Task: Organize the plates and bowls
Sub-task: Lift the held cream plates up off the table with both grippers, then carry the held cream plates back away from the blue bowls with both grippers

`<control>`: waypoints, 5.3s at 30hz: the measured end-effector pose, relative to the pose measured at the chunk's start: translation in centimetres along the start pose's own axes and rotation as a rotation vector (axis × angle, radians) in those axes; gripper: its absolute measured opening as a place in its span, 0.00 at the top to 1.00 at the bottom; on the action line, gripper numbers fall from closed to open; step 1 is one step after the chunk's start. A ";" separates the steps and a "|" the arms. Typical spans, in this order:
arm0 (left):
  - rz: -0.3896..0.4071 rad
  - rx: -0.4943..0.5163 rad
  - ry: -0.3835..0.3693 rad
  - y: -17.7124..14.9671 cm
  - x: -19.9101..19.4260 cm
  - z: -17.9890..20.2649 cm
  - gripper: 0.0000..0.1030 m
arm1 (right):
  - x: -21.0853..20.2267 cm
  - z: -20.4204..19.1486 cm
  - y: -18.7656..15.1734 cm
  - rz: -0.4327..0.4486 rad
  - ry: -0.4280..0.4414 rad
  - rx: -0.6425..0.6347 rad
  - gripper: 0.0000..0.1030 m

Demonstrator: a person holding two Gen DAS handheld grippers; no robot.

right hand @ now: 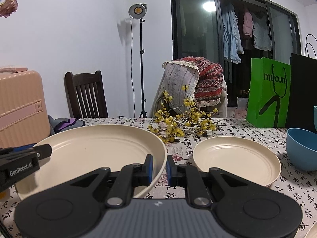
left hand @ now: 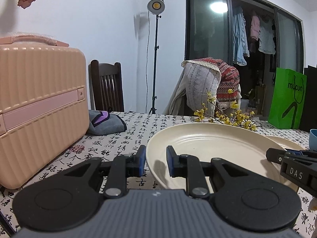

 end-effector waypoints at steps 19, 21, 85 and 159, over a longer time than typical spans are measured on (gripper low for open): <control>0.031 -0.008 -0.059 0.5 -1.6 1.1 0.79 | -2.4 0.8 0.3 0.015 -0.035 -0.032 0.86; 0.033 -0.006 -0.067 0.5 -1.7 1.3 0.79 | -2.7 1.0 0.3 0.018 -0.039 -0.031 0.86; 0.061 0.061 -0.228 -0.8 -6.1 6.3 0.79 | -9.3 6.2 -1.0 0.073 -0.156 -0.004 0.86; 0.041 0.085 -0.241 -1.1 -12.5 11.7 0.79 | -16.7 11.4 -1.8 0.117 -0.156 -0.002 0.86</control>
Point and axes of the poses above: each gripper's, at about its wrist camera, not at the fingertips, and x roughly the way its jaws point, z to its right, y to its top, the point moved 3 cm from there along x, roughly the way its jaws point, and after that the axes turned 15 degrees about z, right-handed, at the moved point
